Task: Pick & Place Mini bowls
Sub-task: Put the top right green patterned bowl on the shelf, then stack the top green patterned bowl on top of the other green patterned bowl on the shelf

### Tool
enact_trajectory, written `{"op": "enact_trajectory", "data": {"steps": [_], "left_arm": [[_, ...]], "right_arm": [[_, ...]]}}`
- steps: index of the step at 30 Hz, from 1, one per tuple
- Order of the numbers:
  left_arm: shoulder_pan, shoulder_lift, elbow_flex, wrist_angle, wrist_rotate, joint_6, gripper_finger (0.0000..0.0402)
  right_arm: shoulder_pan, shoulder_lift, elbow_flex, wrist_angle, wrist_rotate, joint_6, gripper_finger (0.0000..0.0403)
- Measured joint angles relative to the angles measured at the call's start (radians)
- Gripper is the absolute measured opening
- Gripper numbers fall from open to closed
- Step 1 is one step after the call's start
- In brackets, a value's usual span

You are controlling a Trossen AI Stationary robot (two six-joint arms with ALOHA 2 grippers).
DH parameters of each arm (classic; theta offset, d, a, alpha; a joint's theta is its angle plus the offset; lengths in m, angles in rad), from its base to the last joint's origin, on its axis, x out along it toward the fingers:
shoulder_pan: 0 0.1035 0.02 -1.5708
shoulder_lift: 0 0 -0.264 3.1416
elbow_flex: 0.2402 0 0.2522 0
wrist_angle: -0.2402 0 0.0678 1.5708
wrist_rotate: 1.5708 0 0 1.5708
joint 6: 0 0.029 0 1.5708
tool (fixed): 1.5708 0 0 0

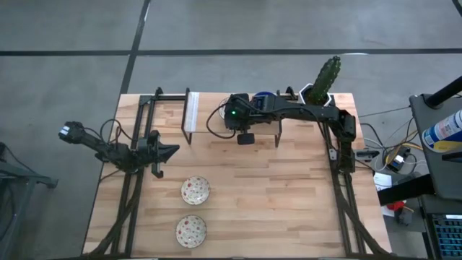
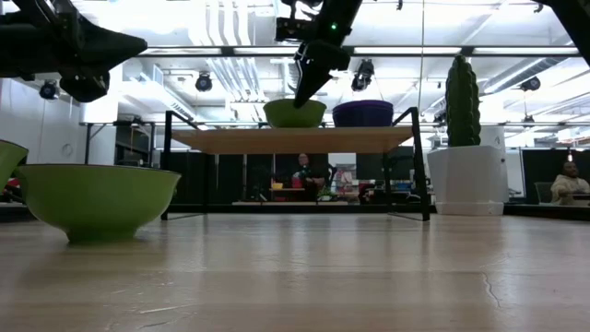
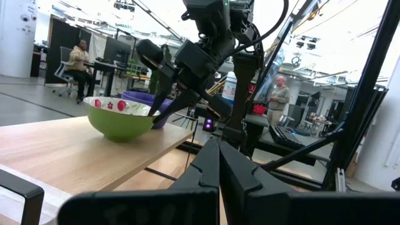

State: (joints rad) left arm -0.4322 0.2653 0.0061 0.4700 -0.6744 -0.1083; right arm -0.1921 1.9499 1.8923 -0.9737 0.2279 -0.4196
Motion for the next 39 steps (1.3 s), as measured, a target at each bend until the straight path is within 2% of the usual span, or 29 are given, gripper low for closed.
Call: {"op": "enact_trajectory", "data": {"steps": [7, 19, 30, 34, 39], "left_arm": [[0.0, 0.0, 0.0, 0.0, 0.0, 0.0, 0.0], [0.0, 0.0, 0.0, 0.0, 0.0, 0.0, 0.0], [0.0, 0.0, 0.0, 0.0, 0.0, 0.0, 0.0], [0.0, 0.0, 0.0, 0.0, 0.0, 0.0, 0.0], [0.0, 0.0, 0.0, 0.0, 0.0, 0.0, 0.0]], "right_arm": [[0.009, 0.0, 0.0, 0.006, 0.005, -0.003, 0.0074], [0.032, -0.005, 0.0, 0.011, 0.034, -0.022, 0.007], [0.076, -0.018, 0.118, -0.063, 0.033, 0.037, 0.007], [0.09, -0.021, 0.154, -0.191, -0.035, 0.117, 0.0058], [0.115, -0.093, 0.11, -0.223, -0.22, 0.214, 0.0014]]}}
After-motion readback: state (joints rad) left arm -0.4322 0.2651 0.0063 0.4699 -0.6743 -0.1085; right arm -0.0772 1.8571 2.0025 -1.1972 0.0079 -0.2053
